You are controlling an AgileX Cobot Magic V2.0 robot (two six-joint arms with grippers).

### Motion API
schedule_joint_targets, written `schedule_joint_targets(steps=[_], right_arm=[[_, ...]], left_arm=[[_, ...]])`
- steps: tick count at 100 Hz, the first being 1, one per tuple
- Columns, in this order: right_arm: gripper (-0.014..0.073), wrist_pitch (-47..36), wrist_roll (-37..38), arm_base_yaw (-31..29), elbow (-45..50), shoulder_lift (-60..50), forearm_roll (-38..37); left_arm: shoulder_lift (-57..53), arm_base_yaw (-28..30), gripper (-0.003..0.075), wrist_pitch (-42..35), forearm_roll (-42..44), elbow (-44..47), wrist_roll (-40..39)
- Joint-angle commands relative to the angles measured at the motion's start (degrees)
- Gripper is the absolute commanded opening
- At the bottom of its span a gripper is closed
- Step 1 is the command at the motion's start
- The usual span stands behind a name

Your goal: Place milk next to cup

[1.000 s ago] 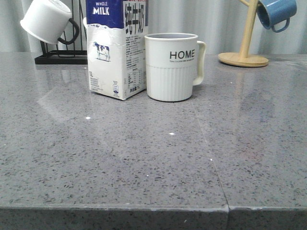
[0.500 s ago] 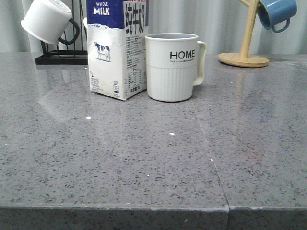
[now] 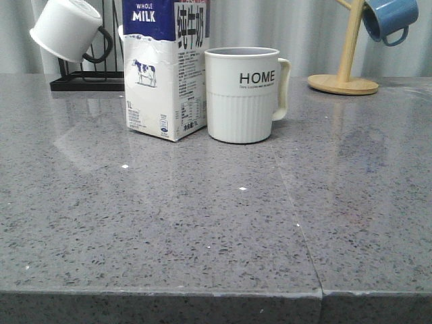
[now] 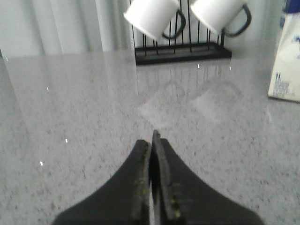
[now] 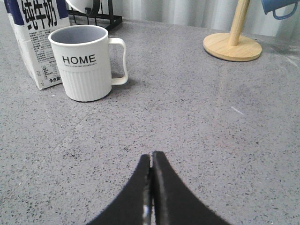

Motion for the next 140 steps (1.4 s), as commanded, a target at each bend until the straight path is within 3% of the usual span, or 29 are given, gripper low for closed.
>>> schedule_joint_targets(steps=[1,94,127,140], right_arm=[[-0.0066,-4.3,-0.2,-0.2,-1.5,0.6,-0.2],[-0.0066,-6.2,-0.2,-0.8,0.0,0.6,0.5],[-0.0066,-23.0,-3.5,-18.5,11.6,-0.1,8.1],[-0.0066,-25.9,-3.4,-22.3,17.1,-5.3,8.4]], left_arm=[[-1.7,0.1,-0.0020,-5.8,0.8,3.5,-0.2],[-1.7,0.1,-0.0020,-5.2,0.8,3.4,-0.2],[-1.7,0.1,-0.0020,-5.2,0.8,3.4,-0.2],[-1.7,0.1,-0.0020,-5.2,0.8,3.4,-0.2]])
